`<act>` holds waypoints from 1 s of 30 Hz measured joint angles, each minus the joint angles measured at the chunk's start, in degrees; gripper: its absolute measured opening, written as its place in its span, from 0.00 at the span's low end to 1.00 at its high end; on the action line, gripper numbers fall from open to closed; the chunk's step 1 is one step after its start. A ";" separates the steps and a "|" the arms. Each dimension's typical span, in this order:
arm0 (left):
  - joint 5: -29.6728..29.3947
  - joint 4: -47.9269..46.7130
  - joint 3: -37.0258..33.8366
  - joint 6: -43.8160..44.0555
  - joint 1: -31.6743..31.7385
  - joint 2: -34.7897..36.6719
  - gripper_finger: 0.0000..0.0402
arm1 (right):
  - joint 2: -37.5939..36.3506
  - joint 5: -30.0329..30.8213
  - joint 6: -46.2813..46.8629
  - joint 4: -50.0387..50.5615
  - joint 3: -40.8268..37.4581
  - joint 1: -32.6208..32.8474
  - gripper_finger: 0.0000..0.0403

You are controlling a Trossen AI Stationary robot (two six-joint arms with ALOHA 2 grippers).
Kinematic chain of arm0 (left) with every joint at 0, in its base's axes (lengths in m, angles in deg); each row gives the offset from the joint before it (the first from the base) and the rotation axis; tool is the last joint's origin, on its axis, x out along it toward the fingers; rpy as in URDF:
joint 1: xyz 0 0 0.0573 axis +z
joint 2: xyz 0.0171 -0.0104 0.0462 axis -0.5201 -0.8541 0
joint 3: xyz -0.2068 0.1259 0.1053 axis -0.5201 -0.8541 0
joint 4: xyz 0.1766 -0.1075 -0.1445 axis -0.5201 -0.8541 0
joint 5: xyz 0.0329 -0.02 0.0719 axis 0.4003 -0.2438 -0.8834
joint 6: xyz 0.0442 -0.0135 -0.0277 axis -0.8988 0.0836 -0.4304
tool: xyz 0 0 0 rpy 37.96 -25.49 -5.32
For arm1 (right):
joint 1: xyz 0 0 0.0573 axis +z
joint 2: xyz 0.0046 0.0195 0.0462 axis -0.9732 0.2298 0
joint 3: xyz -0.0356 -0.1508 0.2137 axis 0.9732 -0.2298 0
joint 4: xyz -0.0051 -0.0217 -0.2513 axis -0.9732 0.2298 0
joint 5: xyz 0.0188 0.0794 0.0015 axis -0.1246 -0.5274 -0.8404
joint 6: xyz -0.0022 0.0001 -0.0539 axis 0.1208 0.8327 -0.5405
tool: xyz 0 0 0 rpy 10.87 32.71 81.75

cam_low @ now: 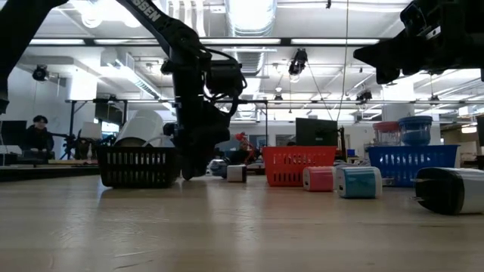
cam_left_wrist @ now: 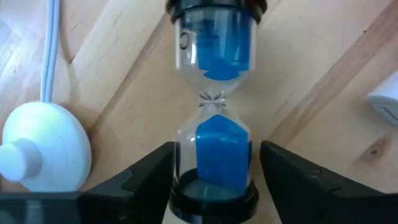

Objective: Pick & Place Office items
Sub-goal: Put the blue hourglass into the blue bin

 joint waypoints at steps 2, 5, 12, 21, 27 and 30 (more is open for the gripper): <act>-0.01 0.26 -0.31 -1.48 0.09 0.00 0.55 | 0.00 0.00 0.00 0.01 0.00 0.00 0.02; -0.28 1.69 -0.87 -3.58 0.09 0.00 0.48 | 0.00 -0.02 -0.04 0.00 0.00 0.00 0.02; -0.74 3.73 -0.91 -9.77 0.06 0.00 0.43 | 0.00 0.01 -0.11 0.26 0.00 0.00 0.02; -4.16 4.41 -0.89 -12.91 -0.84 0.72 0.43 | 0.00 0.01 -0.11 0.67 0.00 0.01 0.02; -4.73 3.54 -0.89 -16.02 -3.89 5.86 0.43 | 0.00 0.01 -1.02 0.75 0.00 0.01 0.02; -5.17 2.88 -0.89 -17.23 -6.59 9.47 0.43 | 0.15 0.01 -2.31 0.70 0.00 0.02 0.02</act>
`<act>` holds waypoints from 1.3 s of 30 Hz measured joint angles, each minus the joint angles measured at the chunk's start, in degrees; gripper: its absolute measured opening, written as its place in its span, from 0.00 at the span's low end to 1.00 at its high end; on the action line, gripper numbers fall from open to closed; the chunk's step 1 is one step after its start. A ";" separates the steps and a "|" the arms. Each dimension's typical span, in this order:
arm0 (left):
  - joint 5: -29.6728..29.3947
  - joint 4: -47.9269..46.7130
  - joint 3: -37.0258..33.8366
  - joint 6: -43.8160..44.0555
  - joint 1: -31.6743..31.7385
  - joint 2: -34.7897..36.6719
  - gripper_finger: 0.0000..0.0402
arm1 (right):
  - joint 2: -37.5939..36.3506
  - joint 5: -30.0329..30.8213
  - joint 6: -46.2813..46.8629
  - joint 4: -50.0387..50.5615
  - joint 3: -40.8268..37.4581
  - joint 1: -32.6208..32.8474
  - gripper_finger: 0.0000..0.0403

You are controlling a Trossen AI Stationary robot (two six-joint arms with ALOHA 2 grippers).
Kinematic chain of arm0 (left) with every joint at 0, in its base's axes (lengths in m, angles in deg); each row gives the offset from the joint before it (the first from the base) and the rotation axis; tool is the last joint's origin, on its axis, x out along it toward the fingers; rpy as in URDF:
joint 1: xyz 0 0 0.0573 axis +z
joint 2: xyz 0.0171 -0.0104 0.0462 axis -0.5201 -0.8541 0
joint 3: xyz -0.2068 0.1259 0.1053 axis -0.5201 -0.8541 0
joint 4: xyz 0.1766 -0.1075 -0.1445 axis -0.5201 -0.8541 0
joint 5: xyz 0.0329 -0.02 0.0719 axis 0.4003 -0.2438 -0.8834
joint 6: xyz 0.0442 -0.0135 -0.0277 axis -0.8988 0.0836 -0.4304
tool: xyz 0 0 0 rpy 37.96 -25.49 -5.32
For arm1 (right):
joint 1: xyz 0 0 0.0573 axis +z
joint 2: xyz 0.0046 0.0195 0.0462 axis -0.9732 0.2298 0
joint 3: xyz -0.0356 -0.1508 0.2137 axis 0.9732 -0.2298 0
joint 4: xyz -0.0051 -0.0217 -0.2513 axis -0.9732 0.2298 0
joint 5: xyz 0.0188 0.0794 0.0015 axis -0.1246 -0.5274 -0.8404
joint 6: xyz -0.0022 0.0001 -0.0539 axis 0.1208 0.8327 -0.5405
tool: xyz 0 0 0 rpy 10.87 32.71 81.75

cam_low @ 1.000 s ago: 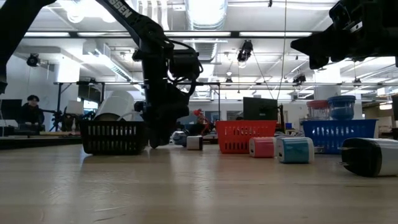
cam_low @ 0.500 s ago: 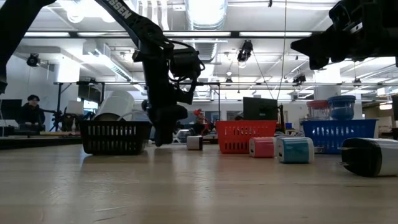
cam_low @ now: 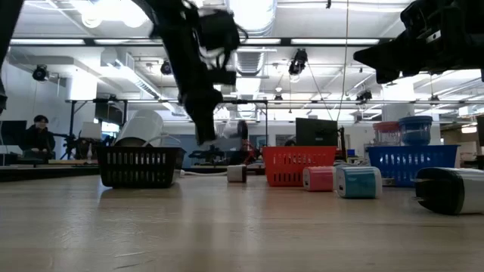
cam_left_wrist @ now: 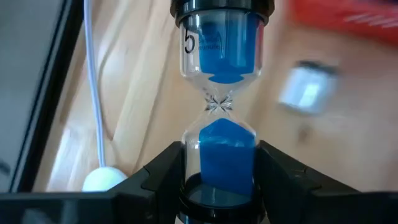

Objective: Pick & Place Office items
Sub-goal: Put the blue hourglass into the blue bin

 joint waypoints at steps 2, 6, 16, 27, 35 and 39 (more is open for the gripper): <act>-0.01 -0.91 0.00 -0.91 -2.22 2.07 0.43 | 0.67 0.00 -0.14 -0.03 0.00 0.02 0.02; 0.21 -3.46 -0.02 -2.31 -6.84 6.05 0.43 | 2.27 0.00 -1.22 -0.12 -0.01 0.00 0.02; 1.20 -10.55 0.00 -2.04 -14.73 11.61 0.43 | 6.25 -1.75 -1.49 -2.08 0.15 0.00 0.02; 5.44 -10.93 2.49 -0.01 -18.07 12.17 0.43 | 18.10 -5.71 -9.62 -1.37 9.17 4.56 0.02; 5.44 -11.11 4.24 1.35 -19.43 12.10 0.43 | 29.73 -6.17 -12.19 1.21 20.49 4.57 0.05; 5.43 -11.36 4.26 2.41 -19.71 12.10 0.43 | 35.09 -7.78 -10.83 3.45 24.89 4.55 0.17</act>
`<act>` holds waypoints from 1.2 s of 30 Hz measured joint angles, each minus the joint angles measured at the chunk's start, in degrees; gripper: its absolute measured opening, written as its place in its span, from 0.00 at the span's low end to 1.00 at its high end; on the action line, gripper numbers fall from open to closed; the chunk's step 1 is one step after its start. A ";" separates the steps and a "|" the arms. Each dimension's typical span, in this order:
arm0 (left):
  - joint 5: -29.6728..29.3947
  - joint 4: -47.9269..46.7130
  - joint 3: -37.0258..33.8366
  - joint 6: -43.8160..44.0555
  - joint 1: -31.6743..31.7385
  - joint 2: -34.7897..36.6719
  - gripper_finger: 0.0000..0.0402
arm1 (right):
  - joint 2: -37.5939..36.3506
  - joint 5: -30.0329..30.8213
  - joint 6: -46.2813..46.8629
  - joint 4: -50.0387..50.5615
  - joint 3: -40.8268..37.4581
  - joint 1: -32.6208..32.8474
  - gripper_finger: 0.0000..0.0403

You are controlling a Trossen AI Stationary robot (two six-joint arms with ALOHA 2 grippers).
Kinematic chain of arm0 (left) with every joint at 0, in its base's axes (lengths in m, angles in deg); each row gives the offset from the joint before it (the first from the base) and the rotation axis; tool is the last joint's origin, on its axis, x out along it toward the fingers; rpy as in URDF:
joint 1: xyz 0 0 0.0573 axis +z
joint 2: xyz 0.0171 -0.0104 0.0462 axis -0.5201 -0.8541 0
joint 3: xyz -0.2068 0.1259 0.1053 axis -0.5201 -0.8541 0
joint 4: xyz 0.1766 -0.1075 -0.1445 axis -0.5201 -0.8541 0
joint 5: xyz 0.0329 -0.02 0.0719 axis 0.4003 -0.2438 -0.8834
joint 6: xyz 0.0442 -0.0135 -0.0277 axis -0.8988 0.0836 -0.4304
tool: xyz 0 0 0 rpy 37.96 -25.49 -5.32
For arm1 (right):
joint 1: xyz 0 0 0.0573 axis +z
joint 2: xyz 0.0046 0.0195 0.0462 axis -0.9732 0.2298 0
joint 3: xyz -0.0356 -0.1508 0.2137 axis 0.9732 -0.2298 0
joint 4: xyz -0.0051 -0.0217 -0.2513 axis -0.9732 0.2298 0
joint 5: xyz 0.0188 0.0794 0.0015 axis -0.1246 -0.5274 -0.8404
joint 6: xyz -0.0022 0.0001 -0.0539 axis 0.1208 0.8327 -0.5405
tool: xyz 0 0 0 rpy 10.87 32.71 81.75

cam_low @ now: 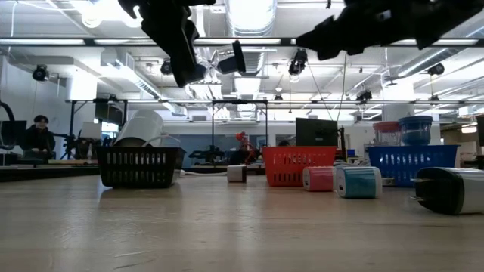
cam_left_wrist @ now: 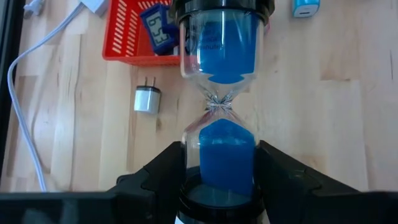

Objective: Pick & Place Office items
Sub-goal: Put the blue hourglass into the blue bin

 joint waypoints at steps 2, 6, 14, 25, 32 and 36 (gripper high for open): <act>-0.01 -0.07 -0.10 0.84 -0.10 0.00 0.43 | 2.70 -0.10 0.39 0.31 1.82 0.00 0.26; 0.60 -0.16 -0.15 1.38 -0.46 -0.02 0.43 | 7.79 -0.13 0.73 0.36 4.76 0.00 0.45; 1.01 0.52 -0.28 2.67 -0.51 -0.28 0.43 | 15.05 -0.37 -1.62 0.40 9.95 -0.78 0.78; 1.02 2.91 -0.30 3.57 -0.34 -0.28 0.43 | 16.82 0.02 -0.01 -1.61 12.84 -1.09 0.91; 1.02 4.99 -0.27 3.53 -0.07 -0.28 0.43 | 19.34 0.17 -0.15 -5.17 12.84 -1.16 0.91; 0.95 5.00 -0.23 3.53 0.43 -0.28 0.43 | 20.62 0.16 -0.20 -7.79 12.82 -1.16 0.91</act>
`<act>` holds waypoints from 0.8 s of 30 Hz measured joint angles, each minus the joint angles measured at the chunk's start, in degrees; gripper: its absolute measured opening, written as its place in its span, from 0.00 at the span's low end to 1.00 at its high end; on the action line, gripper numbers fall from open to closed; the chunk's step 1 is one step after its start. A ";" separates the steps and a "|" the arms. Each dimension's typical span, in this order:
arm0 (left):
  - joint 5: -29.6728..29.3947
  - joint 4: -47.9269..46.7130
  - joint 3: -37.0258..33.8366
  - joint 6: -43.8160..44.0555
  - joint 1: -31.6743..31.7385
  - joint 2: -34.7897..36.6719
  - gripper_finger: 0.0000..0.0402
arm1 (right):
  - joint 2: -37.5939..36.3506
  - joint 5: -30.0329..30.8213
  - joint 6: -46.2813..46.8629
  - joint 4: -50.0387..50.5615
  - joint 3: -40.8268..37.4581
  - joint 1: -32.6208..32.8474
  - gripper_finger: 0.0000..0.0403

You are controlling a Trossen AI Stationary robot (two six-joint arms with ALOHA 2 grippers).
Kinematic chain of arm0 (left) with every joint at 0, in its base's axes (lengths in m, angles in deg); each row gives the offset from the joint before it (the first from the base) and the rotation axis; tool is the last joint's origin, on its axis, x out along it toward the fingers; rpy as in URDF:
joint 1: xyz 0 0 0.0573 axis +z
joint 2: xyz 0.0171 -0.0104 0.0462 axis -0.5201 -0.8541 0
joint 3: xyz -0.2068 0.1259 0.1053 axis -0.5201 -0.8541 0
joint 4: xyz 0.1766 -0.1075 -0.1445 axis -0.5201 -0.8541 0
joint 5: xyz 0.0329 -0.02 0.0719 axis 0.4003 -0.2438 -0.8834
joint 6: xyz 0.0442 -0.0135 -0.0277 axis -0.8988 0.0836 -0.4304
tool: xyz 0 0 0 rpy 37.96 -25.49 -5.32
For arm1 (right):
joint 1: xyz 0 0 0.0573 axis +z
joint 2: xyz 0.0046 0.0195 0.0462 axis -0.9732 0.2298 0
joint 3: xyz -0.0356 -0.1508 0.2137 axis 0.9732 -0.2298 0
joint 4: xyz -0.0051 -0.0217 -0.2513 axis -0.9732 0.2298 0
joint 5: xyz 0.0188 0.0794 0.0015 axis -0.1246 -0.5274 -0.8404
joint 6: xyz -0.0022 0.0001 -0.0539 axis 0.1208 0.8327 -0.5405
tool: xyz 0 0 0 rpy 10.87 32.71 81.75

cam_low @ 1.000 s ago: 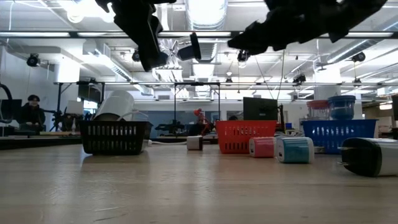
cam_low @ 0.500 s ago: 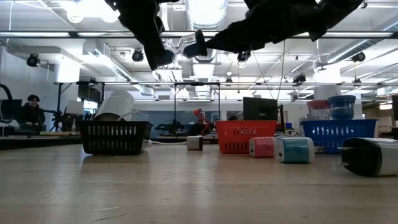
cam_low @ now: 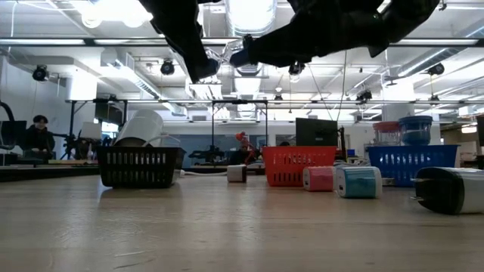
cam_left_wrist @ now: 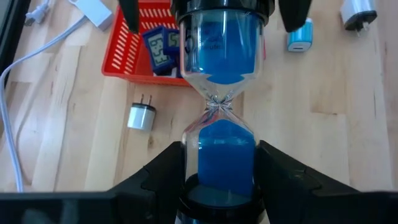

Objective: Pick & Place Office items
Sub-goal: Put the blue hourglass into the blue bin

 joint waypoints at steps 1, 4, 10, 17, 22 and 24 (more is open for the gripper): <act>-0.02 -0.02 -0.02 0.00 0.04 0.00 0.43 | 0.16 0.00 0.00 -0.39 0.00 0.00 0.91; -0.09 -0.01 -0.07 0.00 0.15 0.00 0.43 | 0.41 0.02 0.22 -1.11 0.00 0.00 0.91; -0.09 0.07 -0.10 -0.02 0.43 0.00 0.43 | 0.71 0.02 1.75 -1.16 -0.02 0.00 0.91; -0.09 0.79 -0.15 -0.02 1.15 0.00 0.43 | 2.07 0.04 1.95 -1.01 0.72 0.00 0.82; -0.07 1.04 -0.21 -0.02 1.27 0.02 0.43 | 2.92 0.13 1.92 -0.99 1.75 0.00 0.77; -0.07 0.89 -0.24 -0.03 1.31 0.02 0.43 | 2.92 0.13 1.91 -0.94 1.84 -0.02 0.76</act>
